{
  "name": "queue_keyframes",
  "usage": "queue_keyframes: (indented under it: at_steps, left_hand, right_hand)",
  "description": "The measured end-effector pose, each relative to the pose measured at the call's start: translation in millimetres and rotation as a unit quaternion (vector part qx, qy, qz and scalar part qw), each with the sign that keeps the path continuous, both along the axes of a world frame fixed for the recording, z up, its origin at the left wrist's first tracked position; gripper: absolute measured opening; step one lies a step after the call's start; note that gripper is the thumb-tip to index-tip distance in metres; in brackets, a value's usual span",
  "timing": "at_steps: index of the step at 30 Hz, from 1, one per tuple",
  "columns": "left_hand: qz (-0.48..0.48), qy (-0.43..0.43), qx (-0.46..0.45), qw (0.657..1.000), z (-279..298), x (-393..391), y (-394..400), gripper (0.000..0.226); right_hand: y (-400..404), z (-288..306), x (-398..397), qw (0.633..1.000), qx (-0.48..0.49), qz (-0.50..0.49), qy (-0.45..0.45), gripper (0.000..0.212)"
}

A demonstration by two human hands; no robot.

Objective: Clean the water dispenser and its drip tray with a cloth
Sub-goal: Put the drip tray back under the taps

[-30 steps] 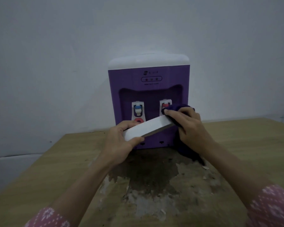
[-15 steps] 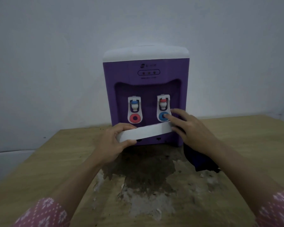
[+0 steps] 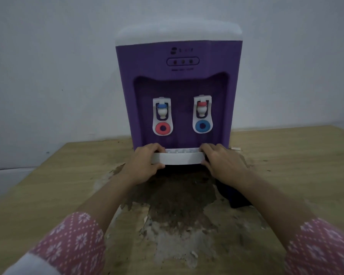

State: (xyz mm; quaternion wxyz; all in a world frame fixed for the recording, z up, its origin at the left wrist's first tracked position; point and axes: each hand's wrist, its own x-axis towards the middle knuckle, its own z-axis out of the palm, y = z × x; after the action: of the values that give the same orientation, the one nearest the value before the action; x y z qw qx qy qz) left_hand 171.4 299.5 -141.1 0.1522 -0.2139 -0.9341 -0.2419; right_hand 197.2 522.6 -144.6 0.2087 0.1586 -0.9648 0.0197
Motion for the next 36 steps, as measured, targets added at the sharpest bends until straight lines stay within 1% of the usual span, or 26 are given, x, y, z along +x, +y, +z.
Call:
queue_keyframes:
  at_steps: [4,7,11,14,16,22,25,28,30,36]
  left_hand:
    - [0.023,0.001,-0.031,0.999,-10.8,-10.6,3.6,0.032]
    - [0.022,0.007,-0.035,0.999,-18.6,-13.3,6.2,0.029]
    - [0.006,0.005,-0.033,0.999,-21.3,-18.9,3.5,0.029]
    - [0.001,-0.003,-0.050,0.999,-26.6,-19.2,5.4,0.026]
    - [0.006,0.006,-0.046,0.999,-30.4,-18.2,7.2,0.026]
    - [0.016,0.000,-0.063,0.998,-29.4,-16.4,8.6,0.027]
    - [0.022,-0.009,-0.076,0.997,-26.2,-14.8,10.8,0.027]
    - [0.024,-0.011,-0.087,0.996,-25.8,-13.9,10.7,0.025]
    - [0.025,-0.010,-0.090,0.996,-27.1,-13.7,10.1,0.023]
    - [0.027,-0.007,-0.079,0.996,-26.7,-14.0,11.3,0.026]
  right_hand:
    - [-5.0,-4.8,-13.8,0.999,0.020,-0.010,-0.045,0.027]
    - [-4.3,-8.2,-18.8,0.998,0.020,-0.005,-0.054,0.025]
    - [-1.8,-5.6,-22.0,0.997,-0.018,0.006,-0.072,0.022]
    - [-5.3,-7.9,-22.9,0.997,-0.005,0.001,-0.071,0.021]
    - [-7.7,-10.7,-22.5,0.998,-0.003,-0.005,-0.063,0.022]
    - [-4.2,-8.0,-20.5,0.994,-0.068,0.004,-0.090,0.025]
    - [0.0,-6.4,-17.5,0.994,-0.084,-0.034,-0.059,0.031]
    - [5.3,-4.5,-15.5,0.991,-0.084,-0.086,-0.053,0.023]
    - [5.3,-5.0,-13.8,0.990,-0.090,-0.096,-0.055,0.018]
    - [5.3,-4.2,-12.6,0.987,-0.099,-0.111,-0.060,0.016]
